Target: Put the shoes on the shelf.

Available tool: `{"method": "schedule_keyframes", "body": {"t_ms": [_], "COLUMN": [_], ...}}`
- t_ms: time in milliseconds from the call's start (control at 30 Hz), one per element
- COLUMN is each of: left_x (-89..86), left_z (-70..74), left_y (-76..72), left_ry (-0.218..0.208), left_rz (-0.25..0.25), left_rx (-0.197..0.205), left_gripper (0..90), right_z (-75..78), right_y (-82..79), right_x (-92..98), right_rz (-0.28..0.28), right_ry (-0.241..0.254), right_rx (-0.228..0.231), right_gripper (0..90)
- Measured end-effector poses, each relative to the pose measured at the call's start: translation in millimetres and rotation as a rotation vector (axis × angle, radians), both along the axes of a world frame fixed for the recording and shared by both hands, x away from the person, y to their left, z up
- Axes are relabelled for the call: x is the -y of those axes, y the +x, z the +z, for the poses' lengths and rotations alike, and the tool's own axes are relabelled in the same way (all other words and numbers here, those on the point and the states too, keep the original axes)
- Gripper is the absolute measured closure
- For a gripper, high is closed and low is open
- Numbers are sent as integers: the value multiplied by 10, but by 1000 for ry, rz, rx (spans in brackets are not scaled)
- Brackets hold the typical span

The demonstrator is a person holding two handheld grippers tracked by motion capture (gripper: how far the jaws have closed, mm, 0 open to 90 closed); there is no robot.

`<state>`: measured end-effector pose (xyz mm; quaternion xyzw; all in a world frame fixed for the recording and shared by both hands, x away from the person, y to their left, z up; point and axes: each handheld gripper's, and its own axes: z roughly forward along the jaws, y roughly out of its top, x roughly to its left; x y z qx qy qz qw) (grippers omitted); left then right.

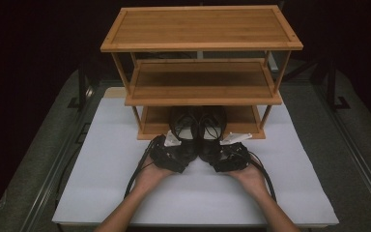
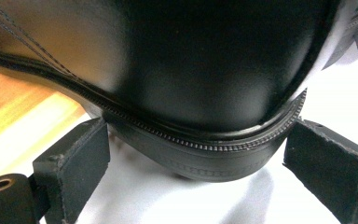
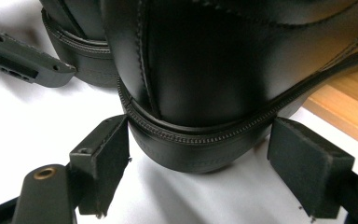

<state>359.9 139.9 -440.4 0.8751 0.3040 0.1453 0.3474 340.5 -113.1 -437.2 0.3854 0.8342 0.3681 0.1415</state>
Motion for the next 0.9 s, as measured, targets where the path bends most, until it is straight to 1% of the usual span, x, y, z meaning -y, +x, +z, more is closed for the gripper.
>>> {"method": "schedule_keyframes", "body": {"t_ms": [33,100,133,233,267,300,400,467,533,600,667,733,900], "left_x": [5,0,-4,-9,-15,-22,-23,-22,-25,-28,-33,-37,-44], "left_z": [24,51,61,101,112,119,143,162,178,191,204,207,220], "left_y": [9,19,20,33,39,46,59,66,77,101,137,170,266], "left_ry": [9,1,-5,-6,-9,-13,-23,-20,-28,-36,-37,-48,-54], "left_rz": [-4,-7,-5,-6,-8,-9,-6,-6,-4,-3,-5,0,2], "left_rx": [-1,-6,-7,-13,-15,-16,-22,-24,-25,-28,-29,-30,-29], "left_gripper": [68,69,69,69,68,68,68,68,68,68,67,67,67], "right_z": [16,38,45,82,103,115,145,160,181,202,223,233,234], "right_y": [9,26,26,36,45,48,69,80,88,111,145,182,262], "right_x": [6,22,25,28,32,31,49,52,62,73,76,78,82], "right_rz": [0,4,2,2,6,3,8,9,9,10,8,10,1], "right_ry": [4,14,27,33,31,43,51,54,63,73,74,77,92], "right_rx": [-5,-12,-15,-20,-16,-20,-18,-20,-17,-16,-13,-9,-10], "right_gripper": [209,209,209,209,209,209,209,209,210,210,210,210,210]}}
